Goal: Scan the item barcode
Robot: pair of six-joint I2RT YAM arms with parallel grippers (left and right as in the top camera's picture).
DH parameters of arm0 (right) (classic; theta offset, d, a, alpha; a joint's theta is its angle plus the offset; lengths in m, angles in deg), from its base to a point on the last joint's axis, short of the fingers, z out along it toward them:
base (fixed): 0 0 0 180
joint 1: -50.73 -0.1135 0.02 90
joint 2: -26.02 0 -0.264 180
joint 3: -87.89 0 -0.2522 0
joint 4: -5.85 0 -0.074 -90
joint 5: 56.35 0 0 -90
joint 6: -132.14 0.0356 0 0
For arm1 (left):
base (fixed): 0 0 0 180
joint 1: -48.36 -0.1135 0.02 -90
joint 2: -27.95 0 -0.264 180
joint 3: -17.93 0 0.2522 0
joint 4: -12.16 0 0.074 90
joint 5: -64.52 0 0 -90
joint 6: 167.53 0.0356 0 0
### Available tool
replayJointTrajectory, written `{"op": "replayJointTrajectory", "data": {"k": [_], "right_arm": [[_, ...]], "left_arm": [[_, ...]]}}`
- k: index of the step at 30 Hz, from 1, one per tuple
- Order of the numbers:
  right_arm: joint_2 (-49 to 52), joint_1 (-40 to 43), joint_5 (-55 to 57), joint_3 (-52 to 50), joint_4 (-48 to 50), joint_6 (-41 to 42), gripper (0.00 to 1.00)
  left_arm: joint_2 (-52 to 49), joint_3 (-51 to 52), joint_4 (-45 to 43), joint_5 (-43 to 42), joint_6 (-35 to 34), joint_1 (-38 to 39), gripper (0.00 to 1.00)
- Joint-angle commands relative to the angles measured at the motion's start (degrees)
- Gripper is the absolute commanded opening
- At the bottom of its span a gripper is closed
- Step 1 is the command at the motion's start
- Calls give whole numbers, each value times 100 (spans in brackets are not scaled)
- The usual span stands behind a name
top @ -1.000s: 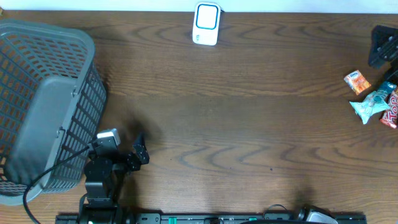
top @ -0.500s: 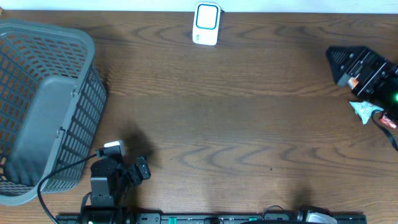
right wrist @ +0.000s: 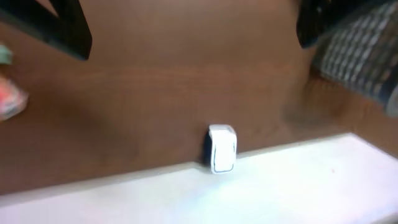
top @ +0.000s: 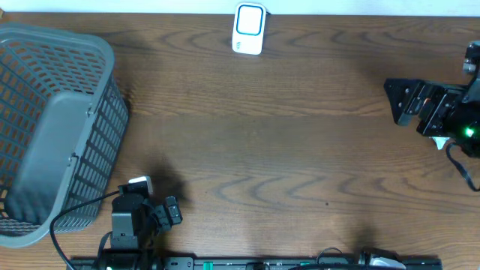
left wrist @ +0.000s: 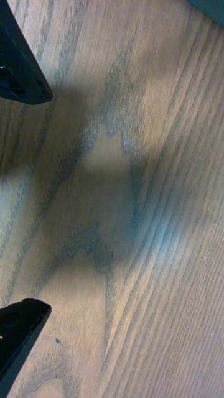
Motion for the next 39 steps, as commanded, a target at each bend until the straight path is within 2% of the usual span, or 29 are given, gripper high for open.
{"op": "replayJointTrajectory", "data": {"k": [1,14,18,22,26,31,35,39], "right_arm": [[-870,-151,55,-848,640,-584,99],[-4819,-323,199,-6269,5414,-581,99],[-5661,-334,208,-7768,7213,-584,99],[-6024,-337,210,-8784,8308,-800,99],[-6321,-450,208,-9613,8929,-1255,99],[-6631,-669,212,-10185,8994,-2074,99],[-6649,-776,208,-10172,8524,-2664,99],[-6649,-785,205,-10172,8026,-2717,99]], "left_arm": [[37,-22,2,-52,74,2,100],[37,-22,2,-52,72,2,100],[37,-22,2,-52,74,2,100],[37,-22,4,-52,74,2,100],[37,-22,2,-52,74,2,100],[37,-22,2,-52,74,2,100],[37,-22,2,-52,74,2,100],[37,-22,2,-52,74,2,100]]}}
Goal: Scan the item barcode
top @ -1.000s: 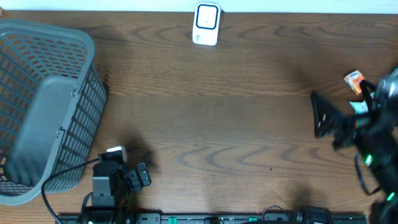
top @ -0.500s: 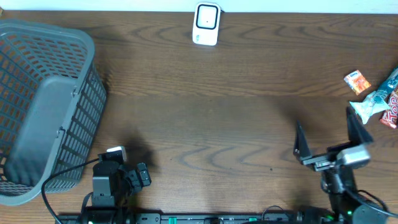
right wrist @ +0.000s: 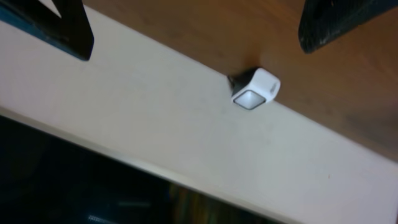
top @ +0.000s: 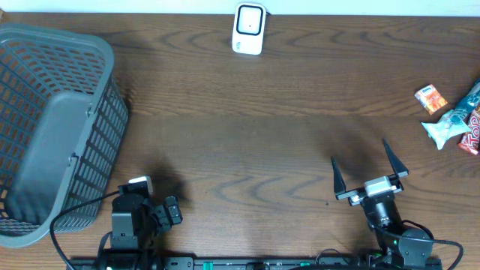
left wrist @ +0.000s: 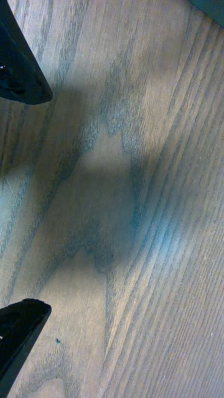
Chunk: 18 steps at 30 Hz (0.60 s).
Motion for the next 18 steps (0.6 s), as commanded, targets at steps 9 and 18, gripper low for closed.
{"op": "replayJointTrajectory", "data": {"k": [9,18], "right_arm": [[-55,-46,179,-9,-1521,-361,99],[-55,-46,313,-9,-1528,-297,99]], "left_arm": [[31,-24,-2,-50,74,2,100],[31,-24,-2,-50,74,2,100]]}}
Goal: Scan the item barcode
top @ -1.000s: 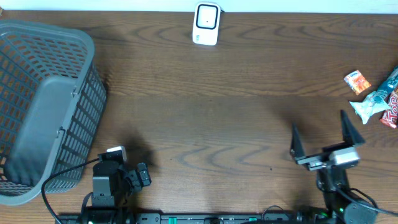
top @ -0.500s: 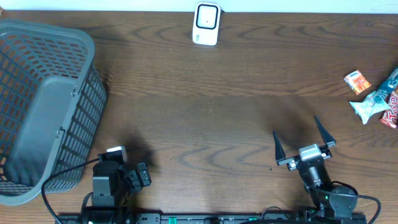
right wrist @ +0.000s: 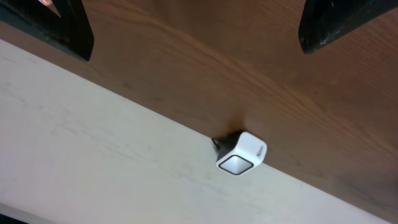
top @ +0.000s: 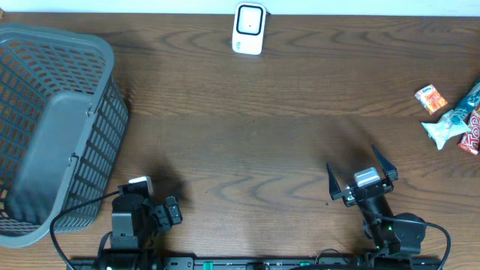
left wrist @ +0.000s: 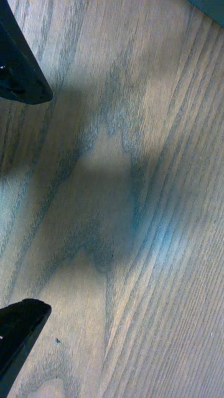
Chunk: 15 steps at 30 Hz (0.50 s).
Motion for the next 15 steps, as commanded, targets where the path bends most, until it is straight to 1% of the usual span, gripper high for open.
{"op": "replayJointTrajectory", "data": {"k": [1,6,8,12,13,15], "right_arm": [[-42,-35,109,-9,-31,-4,99],[-42,-35,199,-9,-28,92,99],[-42,-35,562,-9,-31,520,99],[-42,-33,1805,-9,-133,1932,99],[-42,-33,1978,-9,-166,2105,99],[-42,-33,2065,-9,-186,2181,99]], "left_arm": [[31,-24,-2,-50,74,2,100],[31,-24,-2,-50,74,2,100],[31,-24,-2,-50,74,2,100],[31,-24,0,-50,74,2,100],[31,-24,-2,-50,74,2,100],[31,-24,-2,-50,74,2,100]]}}
